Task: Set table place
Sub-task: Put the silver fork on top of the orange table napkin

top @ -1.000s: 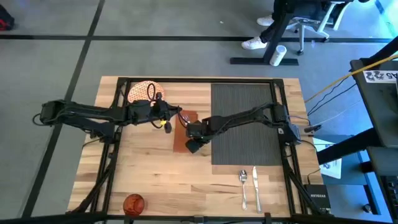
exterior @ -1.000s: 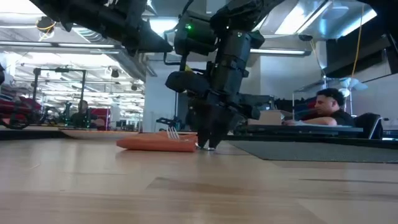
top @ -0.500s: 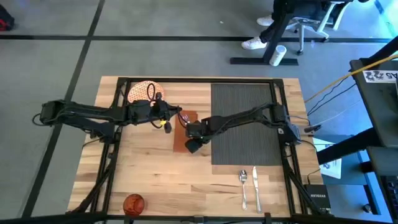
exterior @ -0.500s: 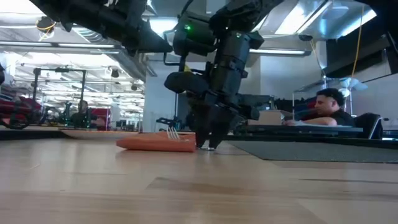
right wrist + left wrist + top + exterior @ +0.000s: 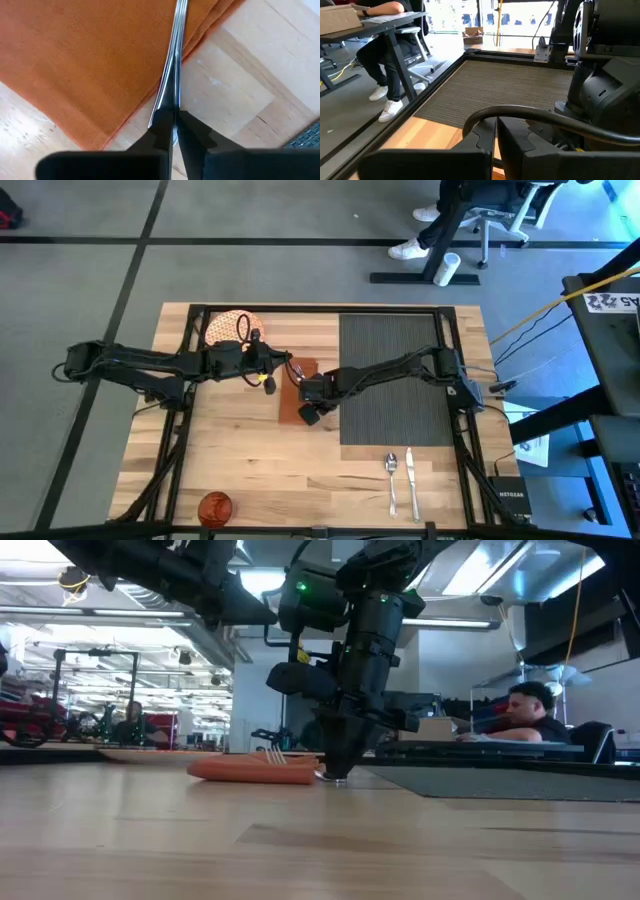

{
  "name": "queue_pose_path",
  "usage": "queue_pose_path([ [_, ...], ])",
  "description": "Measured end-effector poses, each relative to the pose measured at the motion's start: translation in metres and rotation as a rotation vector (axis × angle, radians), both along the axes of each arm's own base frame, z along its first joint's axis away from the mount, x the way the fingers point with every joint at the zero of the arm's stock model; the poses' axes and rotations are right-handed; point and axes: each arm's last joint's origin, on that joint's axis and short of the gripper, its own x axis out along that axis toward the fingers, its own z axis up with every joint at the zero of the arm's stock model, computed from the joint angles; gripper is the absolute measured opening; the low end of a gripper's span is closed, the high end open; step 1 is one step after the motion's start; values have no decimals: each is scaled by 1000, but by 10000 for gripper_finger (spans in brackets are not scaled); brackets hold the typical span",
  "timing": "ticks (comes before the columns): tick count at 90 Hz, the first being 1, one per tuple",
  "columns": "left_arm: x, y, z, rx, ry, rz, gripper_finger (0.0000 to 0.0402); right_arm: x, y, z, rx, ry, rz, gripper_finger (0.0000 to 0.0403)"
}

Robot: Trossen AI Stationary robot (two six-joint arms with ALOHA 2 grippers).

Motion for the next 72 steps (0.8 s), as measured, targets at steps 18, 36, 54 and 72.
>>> queue_pose_path([
  [18, 0, 0, 0, 1, 1, 3, 0, 5, 1, 11, 14, 5, 5, 1],
  [36, 0, 0, 0, 2, 3, 3, 0, 15, 1, 33, 1, 10, 39, 0],
  [54, 0, 0, -1, 2, 12, 1, 0, 20, 0, 55, -27, 14, 66, 0],
  [72, 0, 0, -1, 2, 13, 1, 0, 21, 1, 60, -23, 3, 66, 0],
])
